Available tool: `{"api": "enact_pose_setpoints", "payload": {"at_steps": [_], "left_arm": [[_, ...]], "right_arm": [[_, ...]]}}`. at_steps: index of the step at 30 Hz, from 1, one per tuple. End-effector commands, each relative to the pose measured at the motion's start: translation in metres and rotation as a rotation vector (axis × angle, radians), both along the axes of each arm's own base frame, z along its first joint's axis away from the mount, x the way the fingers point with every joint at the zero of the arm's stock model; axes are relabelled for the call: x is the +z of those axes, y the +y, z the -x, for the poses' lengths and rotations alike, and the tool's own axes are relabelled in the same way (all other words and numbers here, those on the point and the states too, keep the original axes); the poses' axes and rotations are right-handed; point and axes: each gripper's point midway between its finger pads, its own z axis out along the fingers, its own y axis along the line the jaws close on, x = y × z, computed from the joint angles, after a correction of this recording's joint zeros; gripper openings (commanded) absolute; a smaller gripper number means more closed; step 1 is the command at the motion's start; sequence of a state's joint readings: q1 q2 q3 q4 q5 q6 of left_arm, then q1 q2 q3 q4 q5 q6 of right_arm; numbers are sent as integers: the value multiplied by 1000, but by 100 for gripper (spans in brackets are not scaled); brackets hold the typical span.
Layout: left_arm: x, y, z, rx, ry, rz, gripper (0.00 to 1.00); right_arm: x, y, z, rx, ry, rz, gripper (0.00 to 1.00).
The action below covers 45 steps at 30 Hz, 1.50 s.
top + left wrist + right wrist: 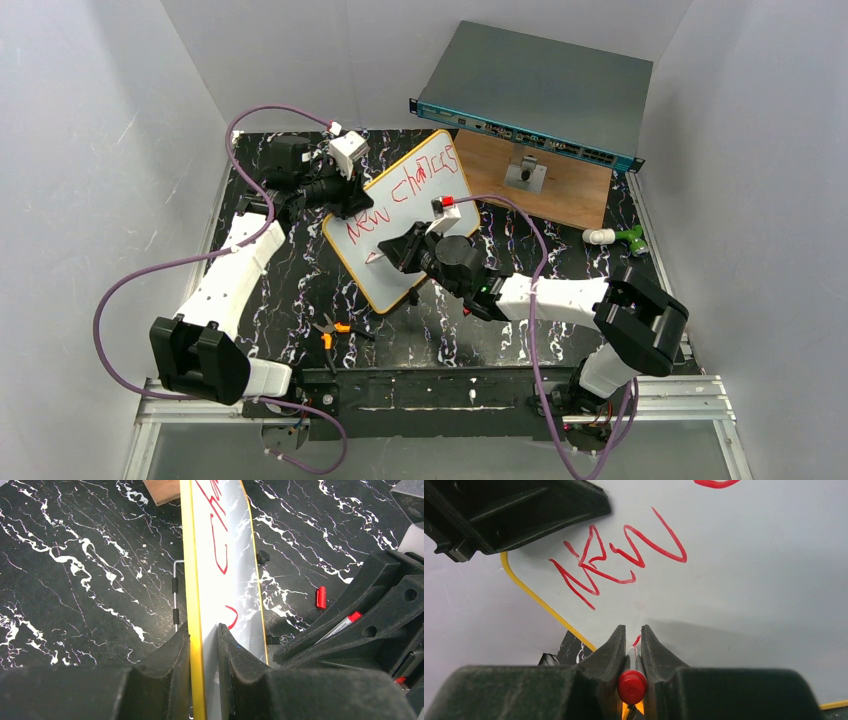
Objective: Write a sentence on the whiteboard
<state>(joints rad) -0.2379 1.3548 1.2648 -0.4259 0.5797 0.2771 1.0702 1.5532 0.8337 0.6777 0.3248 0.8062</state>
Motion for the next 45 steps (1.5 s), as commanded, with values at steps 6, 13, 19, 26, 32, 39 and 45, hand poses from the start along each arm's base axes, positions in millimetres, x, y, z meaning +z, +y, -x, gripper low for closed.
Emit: {"api": "enact_pose_setpoints", "payload": {"at_steps": [6,13,19,26,32,39,45], "left_arm": [[-32,14,9,-27,16,-130,0],[-32,14,11,-26,13,-131,0],[-32,14,12,-29,15,-129,0],[-32,15,16,-29,14,-127,0],[-32,15,18,-28,18,-125,0],[-30,16,19,-26,14,-125,0],[-30,15,18,-27,16,-122,0]], "right_arm": [[-21,-17,-7,-96,29,61,1],[-22,-24,-10,-125,25,90,1],[-4,-24,-20,-153,-26,106,1],[12,-22,-26,-175,-54,97,1],[29,-15,-32,-173,-89,82,1],[38,-8,-35,-169,-105,71,1],[35,-7,-35,-168,-101,79,1]]}}
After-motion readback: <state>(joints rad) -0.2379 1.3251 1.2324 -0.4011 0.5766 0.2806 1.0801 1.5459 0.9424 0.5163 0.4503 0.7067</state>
